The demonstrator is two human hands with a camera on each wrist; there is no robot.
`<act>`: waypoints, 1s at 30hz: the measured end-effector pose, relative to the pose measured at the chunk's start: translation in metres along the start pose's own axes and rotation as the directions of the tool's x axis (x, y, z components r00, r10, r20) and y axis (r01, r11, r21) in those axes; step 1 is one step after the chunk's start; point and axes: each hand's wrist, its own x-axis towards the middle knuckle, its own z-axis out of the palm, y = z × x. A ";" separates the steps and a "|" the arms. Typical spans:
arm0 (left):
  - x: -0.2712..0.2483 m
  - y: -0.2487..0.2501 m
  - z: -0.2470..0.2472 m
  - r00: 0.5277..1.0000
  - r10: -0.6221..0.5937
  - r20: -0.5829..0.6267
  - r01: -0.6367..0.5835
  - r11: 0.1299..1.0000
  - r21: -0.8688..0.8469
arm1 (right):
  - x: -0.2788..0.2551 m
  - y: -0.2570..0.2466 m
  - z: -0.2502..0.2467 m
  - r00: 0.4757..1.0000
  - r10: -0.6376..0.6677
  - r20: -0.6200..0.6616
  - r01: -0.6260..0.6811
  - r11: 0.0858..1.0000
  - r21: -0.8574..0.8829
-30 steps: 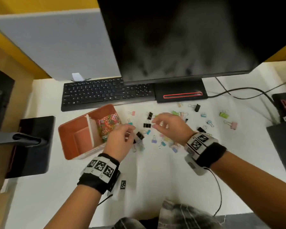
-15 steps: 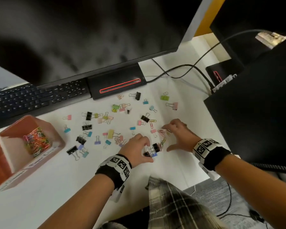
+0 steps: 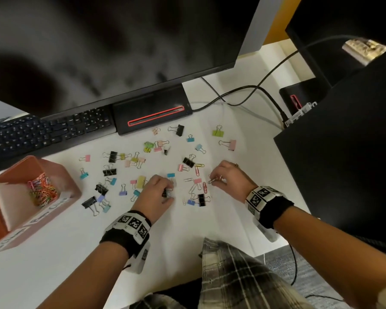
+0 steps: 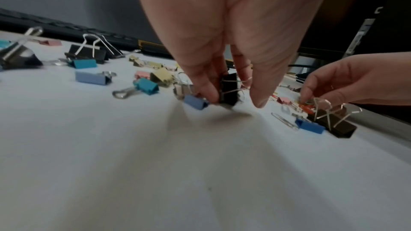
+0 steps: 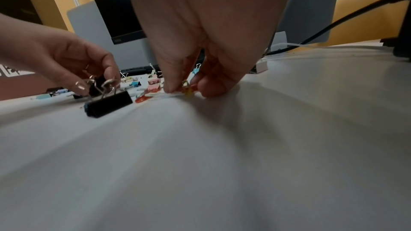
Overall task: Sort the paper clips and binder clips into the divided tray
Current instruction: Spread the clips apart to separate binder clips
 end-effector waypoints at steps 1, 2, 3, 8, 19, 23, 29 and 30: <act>-0.001 -0.001 -0.002 0.999 0.023 -0.038 -0.022 0.999 0.035 | -0.001 0.000 -0.003 1.000 0.001 -0.010 -0.001 1.000 -0.009; -0.002 -0.001 -0.003 0.996 0.043 -0.074 -0.038 0.997 0.073 | -0.002 0.000 -0.005 1.000 -0.002 -0.011 0.001 1.000 -0.028; -0.003 0.001 -0.003 0.992 0.058 -0.109 -0.046 0.993 0.110 | -0.003 0.000 -0.007 1.000 -0.007 0.001 0.008 0.999 -0.054; 0.007 0.024 0.003 0.990 0.078 -0.119 -0.046 0.967 0.251 | -0.006 0.000 -0.004 0.997 0.016 0.070 -0.011 0.997 -0.079; 0.041 0.037 0.032 0.997 -0.023 -0.074 0.031 0.993 0.111 | 0.008 -0.014 -0.008 0.994 -0.046 0.099 0.058 0.991 -0.121; 0.045 0.036 0.029 0.998 -0.056 -0.014 0.057 0.992 0.115 | 0.016 -0.019 -0.013 0.988 0.014 0.154 0.004 0.993 -0.121; 0.044 0.035 0.027 0.999 -0.015 0.044 0.008 0.988 0.157 | 0.022 -0.020 -0.014 0.983 -0.021 0.181 0.056 0.981 -0.186; 0.042 0.034 0.025 0.999 -0.002 0.035 -0.004 0.988 0.155 | 0.022 -0.019 -0.013 0.984 -0.036 0.177 0.069 0.981 -0.182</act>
